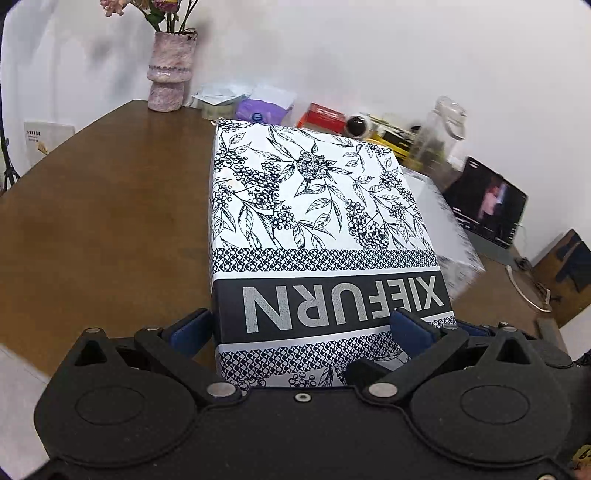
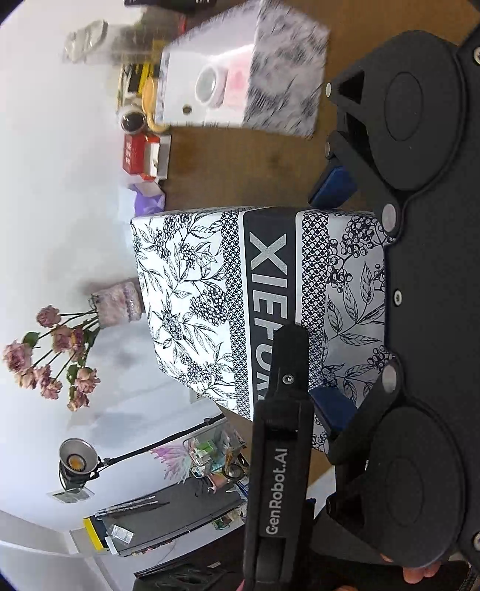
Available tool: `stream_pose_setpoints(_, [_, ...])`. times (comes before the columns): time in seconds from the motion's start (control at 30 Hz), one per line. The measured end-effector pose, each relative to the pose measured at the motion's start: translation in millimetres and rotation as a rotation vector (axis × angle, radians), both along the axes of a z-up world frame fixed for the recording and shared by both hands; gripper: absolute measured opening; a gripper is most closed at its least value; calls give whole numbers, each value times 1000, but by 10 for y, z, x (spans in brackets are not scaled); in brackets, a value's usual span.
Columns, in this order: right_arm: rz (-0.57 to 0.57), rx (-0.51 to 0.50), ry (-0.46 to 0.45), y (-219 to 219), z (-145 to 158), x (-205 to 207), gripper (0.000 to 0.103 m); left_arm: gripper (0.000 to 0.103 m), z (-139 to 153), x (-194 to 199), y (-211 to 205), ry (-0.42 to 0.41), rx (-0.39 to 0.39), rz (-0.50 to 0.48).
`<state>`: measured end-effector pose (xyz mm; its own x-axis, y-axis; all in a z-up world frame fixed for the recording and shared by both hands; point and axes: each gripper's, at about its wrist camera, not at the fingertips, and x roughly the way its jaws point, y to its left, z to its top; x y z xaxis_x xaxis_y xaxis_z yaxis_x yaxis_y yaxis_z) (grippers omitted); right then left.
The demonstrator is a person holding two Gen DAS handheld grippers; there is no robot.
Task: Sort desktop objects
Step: 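Carry the lid with both grippers over the open floral box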
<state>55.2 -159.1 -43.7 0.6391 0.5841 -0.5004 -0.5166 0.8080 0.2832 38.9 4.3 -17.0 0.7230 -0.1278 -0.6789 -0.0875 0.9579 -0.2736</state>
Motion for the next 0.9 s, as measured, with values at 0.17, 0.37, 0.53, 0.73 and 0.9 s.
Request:
stream_pose_setpoints(0.17, [-49,8,-20,-332,12,-438,103,102,61,-306,-428,-24,21,-41])
stream_pose_setpoints(0.37, [-105,16,-20,-650,-63,-712,103,102,21,-450,-779,-18,26,-98])
stream_pose_setpoints(0.53, [-139,27,-28,-865,-75,-818,103,102,55,-466,-1009,-40,37,-136])
stream_pose_setpoints(0.73, [-191,32,-76,-1091,16,-759,103,102,172,-309,-1240,-83,40,-184])
stream_pose_setpoints(0.9, [-245,43,-105,-1228,61,-559,103,102,208,-44,-1396,-94,41,-232])
